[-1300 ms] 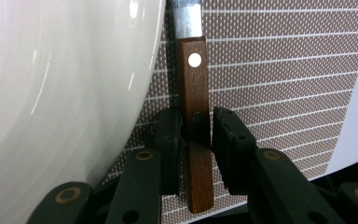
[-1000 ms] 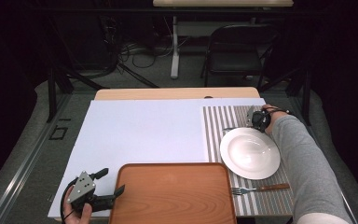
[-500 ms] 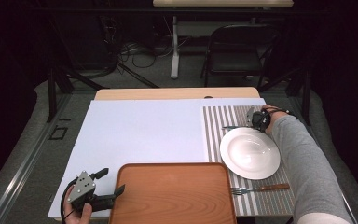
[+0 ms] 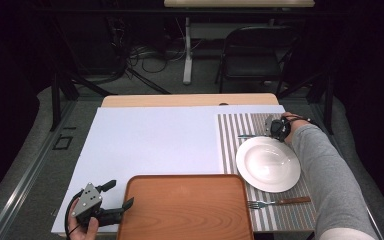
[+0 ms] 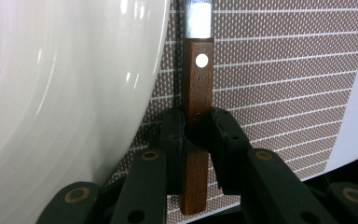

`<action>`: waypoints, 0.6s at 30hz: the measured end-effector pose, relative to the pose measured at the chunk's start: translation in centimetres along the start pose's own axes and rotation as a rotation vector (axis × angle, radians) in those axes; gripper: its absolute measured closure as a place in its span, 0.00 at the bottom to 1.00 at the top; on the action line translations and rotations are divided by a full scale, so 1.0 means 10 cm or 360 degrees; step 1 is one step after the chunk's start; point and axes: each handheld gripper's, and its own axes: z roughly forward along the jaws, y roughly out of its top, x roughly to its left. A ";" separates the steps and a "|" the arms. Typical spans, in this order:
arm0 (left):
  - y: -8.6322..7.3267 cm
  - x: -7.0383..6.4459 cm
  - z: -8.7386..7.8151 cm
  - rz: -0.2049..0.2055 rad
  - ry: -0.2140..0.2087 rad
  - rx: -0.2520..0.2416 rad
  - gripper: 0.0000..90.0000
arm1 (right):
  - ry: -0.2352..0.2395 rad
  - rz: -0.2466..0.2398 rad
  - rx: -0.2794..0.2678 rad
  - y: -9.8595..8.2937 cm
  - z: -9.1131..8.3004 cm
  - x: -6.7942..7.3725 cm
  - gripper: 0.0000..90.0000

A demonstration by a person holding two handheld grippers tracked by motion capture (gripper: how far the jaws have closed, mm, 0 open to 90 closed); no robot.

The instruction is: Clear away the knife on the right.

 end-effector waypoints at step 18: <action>0.00 0.00 0.00 0.0001 -0.0005 0.0009 0.18 | 0.0003 0.0036 -0.0024 -0.02 -0.05 -0.01 0.85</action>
